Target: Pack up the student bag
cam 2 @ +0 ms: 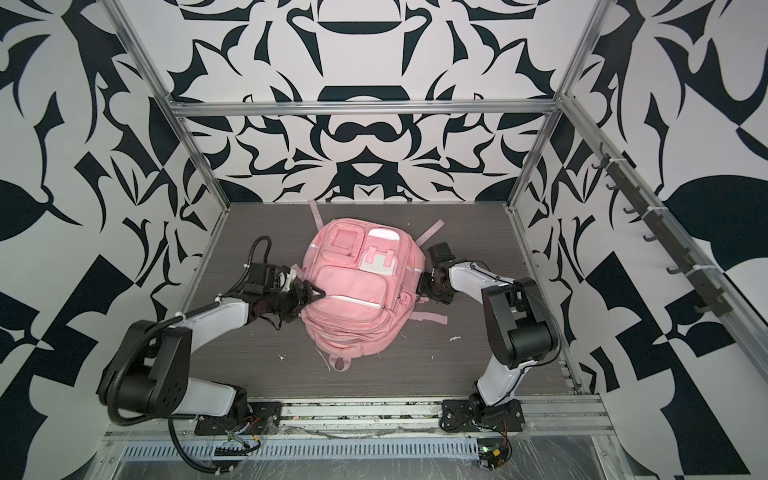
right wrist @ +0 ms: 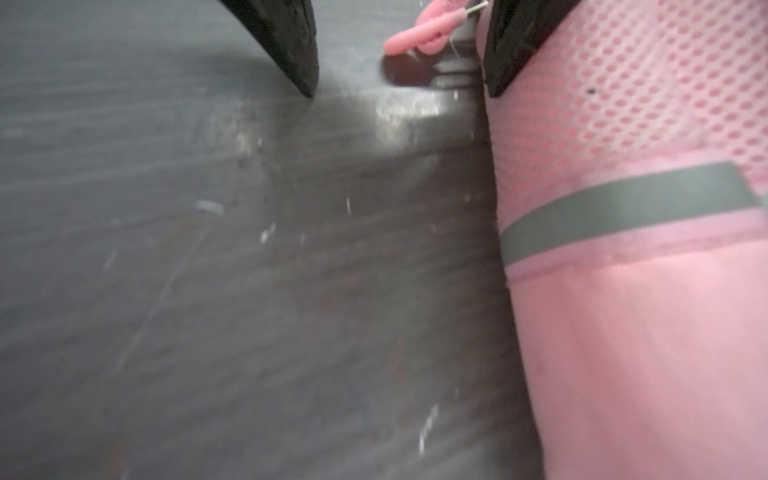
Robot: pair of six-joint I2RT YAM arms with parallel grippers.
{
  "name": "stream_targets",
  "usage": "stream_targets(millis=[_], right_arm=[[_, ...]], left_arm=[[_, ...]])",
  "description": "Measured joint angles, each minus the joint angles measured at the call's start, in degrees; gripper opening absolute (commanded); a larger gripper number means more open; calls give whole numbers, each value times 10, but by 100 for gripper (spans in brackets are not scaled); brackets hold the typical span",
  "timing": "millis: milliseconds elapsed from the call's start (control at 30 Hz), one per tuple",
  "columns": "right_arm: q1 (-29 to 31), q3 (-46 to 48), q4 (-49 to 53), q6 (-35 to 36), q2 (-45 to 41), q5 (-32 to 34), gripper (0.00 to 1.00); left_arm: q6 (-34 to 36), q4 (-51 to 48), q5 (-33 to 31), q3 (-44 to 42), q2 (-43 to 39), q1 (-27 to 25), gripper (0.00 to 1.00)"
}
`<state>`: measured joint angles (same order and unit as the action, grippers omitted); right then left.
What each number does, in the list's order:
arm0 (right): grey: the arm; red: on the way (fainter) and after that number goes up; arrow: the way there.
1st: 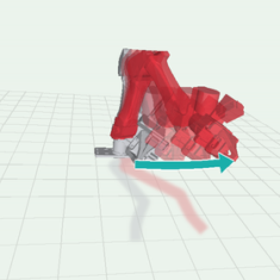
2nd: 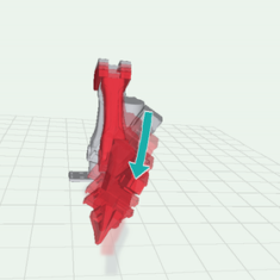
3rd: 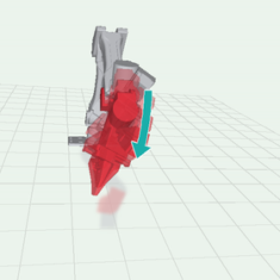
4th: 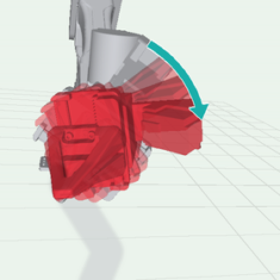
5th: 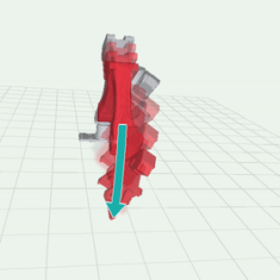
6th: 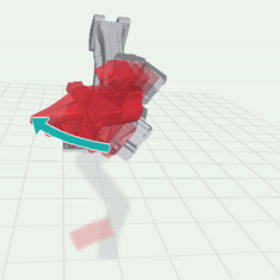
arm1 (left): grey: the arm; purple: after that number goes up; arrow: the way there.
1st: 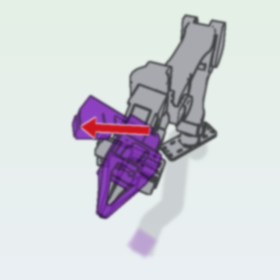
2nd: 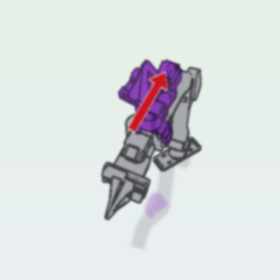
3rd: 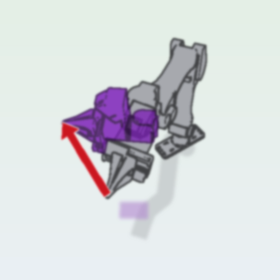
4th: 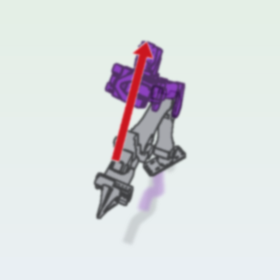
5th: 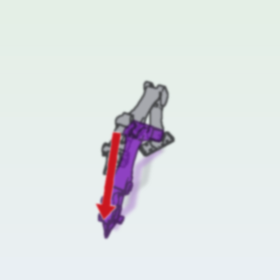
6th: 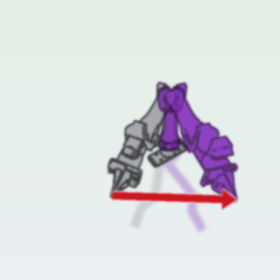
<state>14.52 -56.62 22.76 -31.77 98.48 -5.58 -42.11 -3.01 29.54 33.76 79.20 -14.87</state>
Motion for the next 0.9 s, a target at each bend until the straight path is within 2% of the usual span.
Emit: stream_targets(millis=[100, 167, 300, 400, 467, 500, 533, 567, 667, 767, 900], right_arm=[[0, -5, -6, 5, 6, 2, 64], [0, -5, -8, 5, 6, 2, 64], [0, -3, -5, 13, -5, 6, 64], [0, 16, 2, 28, -56, 17, 68], [0, 38, 1, 39, -119, 31, 73], [0, 55, -2, 45, -163, 40, 79], [0, 72, -4, 49, -208, 50, 97], [0, 86, -7, 55, -245, 60, 99], [1, 139, -7, 66, -377, 98, 100], [2, 188, 7, 65, -495, 163, 100], [2, 239, 49, 40, -634, 310, 100]], left_arm=[[-16, -17, -11, -21, -51, -11, 92], [-14, -41, -17, -22, -79, -12, 96], [36, -144, -58, 26, -115, -4, 100], [91, -210, -80, 77, -133, 27, 99], [126, -234, -93, 100, -146, 50, 99], [143, -243, -104, 106, -153, 59, 100], [156, -249, -113, 108, -161, 65, 99], [168, -256, -122, 107, -169, 66, 99], [191, -256, -156, 90, -210, 66, 100], [193, -244, -234, 56, -264, 66, 99], [176, -200, -358, -1, -289, 66, 99]])
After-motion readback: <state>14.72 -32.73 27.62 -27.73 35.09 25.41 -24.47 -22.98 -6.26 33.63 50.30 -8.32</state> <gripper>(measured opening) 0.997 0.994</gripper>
